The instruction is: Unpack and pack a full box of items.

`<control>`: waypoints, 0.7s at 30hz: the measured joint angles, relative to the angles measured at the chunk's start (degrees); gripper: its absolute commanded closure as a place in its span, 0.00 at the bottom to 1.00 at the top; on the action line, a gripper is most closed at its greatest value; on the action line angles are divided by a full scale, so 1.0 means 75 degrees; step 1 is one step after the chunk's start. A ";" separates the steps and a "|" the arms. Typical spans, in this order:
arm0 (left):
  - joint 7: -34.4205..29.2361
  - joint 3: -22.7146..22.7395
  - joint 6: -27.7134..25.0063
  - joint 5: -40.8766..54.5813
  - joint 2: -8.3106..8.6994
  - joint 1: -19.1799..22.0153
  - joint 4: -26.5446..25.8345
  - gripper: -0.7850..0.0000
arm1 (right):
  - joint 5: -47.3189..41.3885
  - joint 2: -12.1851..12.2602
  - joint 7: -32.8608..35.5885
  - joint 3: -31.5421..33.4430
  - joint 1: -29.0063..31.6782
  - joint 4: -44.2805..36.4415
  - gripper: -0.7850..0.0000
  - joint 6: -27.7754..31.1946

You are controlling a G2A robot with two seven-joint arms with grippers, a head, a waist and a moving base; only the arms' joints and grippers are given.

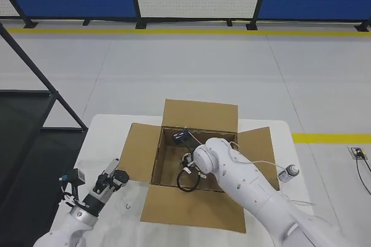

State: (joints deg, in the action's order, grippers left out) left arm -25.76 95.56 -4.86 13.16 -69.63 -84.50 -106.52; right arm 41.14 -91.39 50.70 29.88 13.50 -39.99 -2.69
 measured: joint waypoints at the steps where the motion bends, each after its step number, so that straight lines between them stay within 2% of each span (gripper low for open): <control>1: 0.0000 0.0000 0.0000 0.0000 0.0000 0.0000 0.0000 0.00 | -0.0014 -0.0021 -0.0026 0.0014 -0.0019 0.0043 1.00 0.0061; 6: 0.0000 0.0000 0.0000 0.0000 0.0000 0.0000 0.0000 0.00 | -0.0012 -0.0026 -0.0175 0.0203 -0.0099 -0.0049 1.00 0.0360; 11: 0.0000 0.0000 0.0000 0.0000 0.0000 0.0000 0.0000 0.00 | 0.0176 0.0231 -0.0115 0.0625 0.0003 -0.0786 1.00 0.0703; 17: 0.0000 0.0000 0.0000 0.0000 0.0000 0.0000 0.0000 0.00 | 0.0862 0.0881 0.0456 0.1570 0.0774 -0.2851 1.00 0.0924; 21: 0.0000 0.0000 0.0000 0.0000 0.0000 0.0000 0.0000 0.00 | 0.1602 0.1380 0.1012 0.2477 0.1820 -0.4860 1.00 0.0839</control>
State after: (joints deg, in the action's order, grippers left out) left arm -25.76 95.56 -4.86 13.16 -69.63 -84.50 -106.52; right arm 53.16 -81.04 58.29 48.45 27.15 -76.44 3.61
